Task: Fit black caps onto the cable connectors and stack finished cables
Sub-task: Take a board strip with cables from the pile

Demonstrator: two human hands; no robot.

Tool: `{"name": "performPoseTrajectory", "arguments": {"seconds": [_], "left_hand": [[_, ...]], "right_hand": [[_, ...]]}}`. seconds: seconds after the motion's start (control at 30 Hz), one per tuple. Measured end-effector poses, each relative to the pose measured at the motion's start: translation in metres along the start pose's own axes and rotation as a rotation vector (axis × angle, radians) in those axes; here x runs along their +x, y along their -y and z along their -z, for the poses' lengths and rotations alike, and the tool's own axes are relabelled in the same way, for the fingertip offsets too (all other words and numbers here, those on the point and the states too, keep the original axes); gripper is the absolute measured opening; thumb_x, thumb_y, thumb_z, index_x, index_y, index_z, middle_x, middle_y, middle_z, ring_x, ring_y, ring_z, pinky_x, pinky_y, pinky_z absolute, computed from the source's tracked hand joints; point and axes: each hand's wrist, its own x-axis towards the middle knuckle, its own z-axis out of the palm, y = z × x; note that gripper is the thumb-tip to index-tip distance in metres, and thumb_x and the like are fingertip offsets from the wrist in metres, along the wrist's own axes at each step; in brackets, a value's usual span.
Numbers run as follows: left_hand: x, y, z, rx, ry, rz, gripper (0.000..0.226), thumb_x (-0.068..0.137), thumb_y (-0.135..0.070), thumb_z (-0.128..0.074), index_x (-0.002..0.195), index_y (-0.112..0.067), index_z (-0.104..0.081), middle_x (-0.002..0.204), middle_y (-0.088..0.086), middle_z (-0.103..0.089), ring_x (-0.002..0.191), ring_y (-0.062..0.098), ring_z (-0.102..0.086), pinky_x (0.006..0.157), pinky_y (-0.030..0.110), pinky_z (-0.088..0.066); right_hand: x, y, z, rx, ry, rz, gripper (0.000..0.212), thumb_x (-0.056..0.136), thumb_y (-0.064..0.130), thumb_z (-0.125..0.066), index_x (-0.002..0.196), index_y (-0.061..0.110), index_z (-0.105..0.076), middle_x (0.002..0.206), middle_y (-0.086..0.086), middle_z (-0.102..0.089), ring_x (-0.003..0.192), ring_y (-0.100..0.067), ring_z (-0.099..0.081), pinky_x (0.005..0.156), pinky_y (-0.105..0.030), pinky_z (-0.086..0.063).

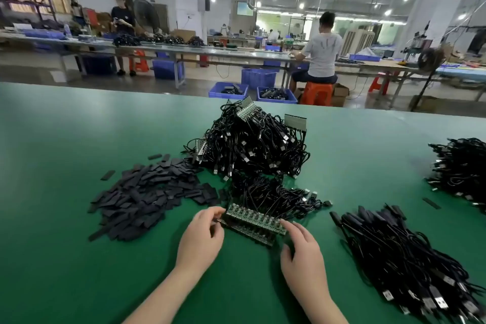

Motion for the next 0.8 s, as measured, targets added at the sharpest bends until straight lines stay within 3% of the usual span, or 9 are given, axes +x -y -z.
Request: {"name": "performPoseTrajectory", "arguments": {"seconds": [0.07, 0.2, 0.33, 0.57, 0.67, 0.8], "left_hand": [[0.002, -0.004, -0.003, 0.089, 0.045, -0.070, 0.028, 0.092, -0.027, -0.059, 0.115, -0.042, -0.058, 0.107, -0.027, -0.054, 0.094, -0.014, -0.052, 0.066, 0.006, -0.039], [0.002, -0.014, -0.012, 0.247, 0.106, -0.239, 0.022, 0.083, -0.052, -0.065, 0.104, -0.043, -0.064, 0.101, -0.029, -0.059, 0.098, -0.006, -0.050, 0.083, 0.017, -0.043], [0.008, -0.017, -0.021, 0.297, 0.077, -0.238, 0.022, 0.081, -0.058, -0.066, 0.096, -0.042, -0.067, 0.094, -0.028, -0.059, 0.096, -0.002, -0.050, 0.079, 0.022, -0.043], [0.019, -0.026, -0.040, 0.337, 0.019, -0.238, 0.019, 0.092, -0.049, -0.059, 0.100, -0.038, -0.073, 0.096, -0.020, -0.066, 0.093, 0.001, -0.058, 0.066, 0.016, -0.038], [0.029, -0.030, -0.043, 0.327, -0.012, -0.196, 0.019, 0.095, -0.043, -0.058, 0.104, -0.035, -0.072, 0.101, -0.017, -0.068, 0.094, 0.004, -0.059, 0.069, 0.018, -0.043], [0.035, -0.031, -0.040, 0.319, 0.011, -0.166, 0.019, 0.095, -0.037, -0.058, 0.108, -0.036, -0.071, 0.106, -0.017, -0.069, 0.098, 0.006, -0.062, 0.074, 0.023, -0.048]], "right_hand": [[0.010, -0.004, -0.001, -0.052, 0.001, 0.027, 0.051, 0.094, 0.005, -0.054, 0.137, 0.031, -0.055, 0.142, 0.005, -0.050, 0.119, -0.019, -0.054, 0.099, -0.036, -0.045], [0.028, -0.004, 0.007, -0.182, 0.003, 0.075, 0.037, 0.094, 0.011, -0.057, 0.122, 0.033, -0.067, 0.124, 0.007, -0.056, 0.085, -0.015, -0.061, 0.069, -0.027, -0.045], [0.047, -0.004, 0.021, -0.290, -0.064, 0.265, 0.024, 0.084, 0.010, -0.073, 0.104, 0.024, -0.078, 0.101, 0.001, -0.066, 0.069, -0.022, -0.063, 0.061, -0.031, -0.050], [0.109, 0.019, 0.050, 0.092, -0.204, 0.212, 0.008, 0.093, 0.021, -0.067, 0.097, 0.018, -0.073, 0.093, 0.005, -0.065, 0.077, -0.012, -0.060, 0.077, -0.035, -0.054], [0.132, 0.035, 0.071, 0.139, -0.284, 0.194, 0.007, 0.097, 0.021, -0.062, 0.098, 0.018, -0.068, 0.093, 0.003, -0.061, 0.079, -0.007, -0.056, 0.080, -0.030, -0.051], [0.138, 0.045, 0.097, 0.066, -0.383, 0.280, 0.011, 0.098, 0.020, -0.059, 0.100, 0.014, -0.068, 0.093, 0.002, -0.057, 0.075, -0.010, -0.054, 0.073, -0.026, -0.043]]}}
